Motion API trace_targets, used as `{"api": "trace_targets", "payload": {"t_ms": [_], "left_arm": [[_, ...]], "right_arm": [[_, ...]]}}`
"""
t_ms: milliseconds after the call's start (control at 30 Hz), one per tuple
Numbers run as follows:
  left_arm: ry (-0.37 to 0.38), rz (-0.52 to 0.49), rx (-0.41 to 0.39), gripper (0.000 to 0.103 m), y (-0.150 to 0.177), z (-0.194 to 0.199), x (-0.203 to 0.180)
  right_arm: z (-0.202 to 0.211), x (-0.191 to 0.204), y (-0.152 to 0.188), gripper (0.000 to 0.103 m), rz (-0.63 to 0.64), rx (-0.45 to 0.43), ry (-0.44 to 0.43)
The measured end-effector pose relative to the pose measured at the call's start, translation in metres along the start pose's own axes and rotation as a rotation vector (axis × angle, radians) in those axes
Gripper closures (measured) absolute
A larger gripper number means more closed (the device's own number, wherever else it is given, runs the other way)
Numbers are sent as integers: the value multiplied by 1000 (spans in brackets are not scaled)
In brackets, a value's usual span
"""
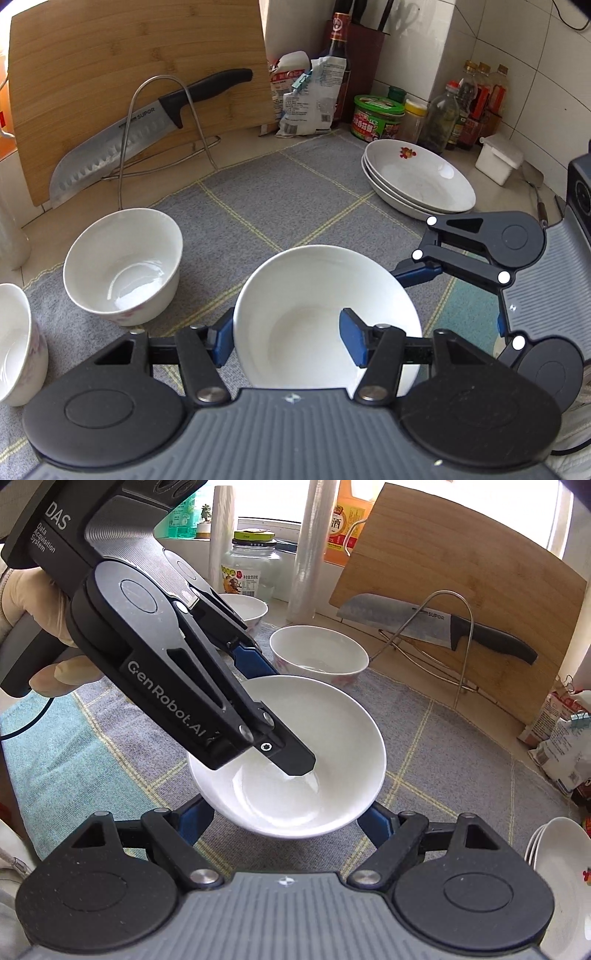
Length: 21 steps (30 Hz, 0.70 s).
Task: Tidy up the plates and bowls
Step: 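Lift the white bowl with both tools and carry it across the mat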
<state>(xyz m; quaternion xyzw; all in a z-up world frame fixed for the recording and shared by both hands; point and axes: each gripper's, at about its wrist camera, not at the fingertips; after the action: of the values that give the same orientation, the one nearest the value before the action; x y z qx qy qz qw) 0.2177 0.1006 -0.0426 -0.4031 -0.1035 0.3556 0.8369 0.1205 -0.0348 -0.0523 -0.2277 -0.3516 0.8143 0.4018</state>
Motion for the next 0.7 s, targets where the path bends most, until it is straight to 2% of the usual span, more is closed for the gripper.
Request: {"api": "trace_targets", "payload": {"t_ms": [300, 700], "left_arm": [[35, -27, 10, 46, -7, -21, -9], [52, -5, 34, 46, -5, -34, -5]], "right_arm": [[1, -16, 12, 16, -39, 27, 26], [-7, -21, 16, 16, -58, 56, 23]]}}
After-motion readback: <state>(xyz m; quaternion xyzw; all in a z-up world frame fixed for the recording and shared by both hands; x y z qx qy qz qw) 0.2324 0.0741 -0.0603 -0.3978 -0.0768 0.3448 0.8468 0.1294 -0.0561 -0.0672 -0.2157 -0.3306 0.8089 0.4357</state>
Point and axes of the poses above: each gripper's, at about its wrist camera, not at the fingertips, and z roughly against the way its jaws point, x to its left, y to its underside, and after that the axes turned 7 degrees about -x, right-handed
